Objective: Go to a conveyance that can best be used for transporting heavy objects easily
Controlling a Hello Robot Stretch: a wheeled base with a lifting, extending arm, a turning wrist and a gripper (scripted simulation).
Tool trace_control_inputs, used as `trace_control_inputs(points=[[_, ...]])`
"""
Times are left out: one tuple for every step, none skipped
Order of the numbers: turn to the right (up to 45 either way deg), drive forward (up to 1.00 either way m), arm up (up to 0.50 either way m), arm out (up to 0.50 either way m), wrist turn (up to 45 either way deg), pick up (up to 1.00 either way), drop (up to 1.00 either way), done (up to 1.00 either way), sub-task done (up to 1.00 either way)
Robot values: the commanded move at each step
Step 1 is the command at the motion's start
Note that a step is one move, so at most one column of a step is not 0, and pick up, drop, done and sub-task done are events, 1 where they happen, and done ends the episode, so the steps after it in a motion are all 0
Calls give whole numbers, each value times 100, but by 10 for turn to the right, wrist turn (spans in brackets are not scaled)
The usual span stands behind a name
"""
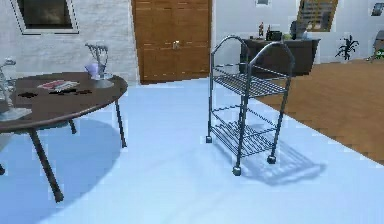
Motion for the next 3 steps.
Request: trace_control_inputs(points=[[0, 100, 0, 0, 0, 0, 0, 0, 0], [270, 0, 0, 0, 0, 0, 0, 0, 0], [0, 0, 0, 0, 0, 0, 0, 100, 0]])
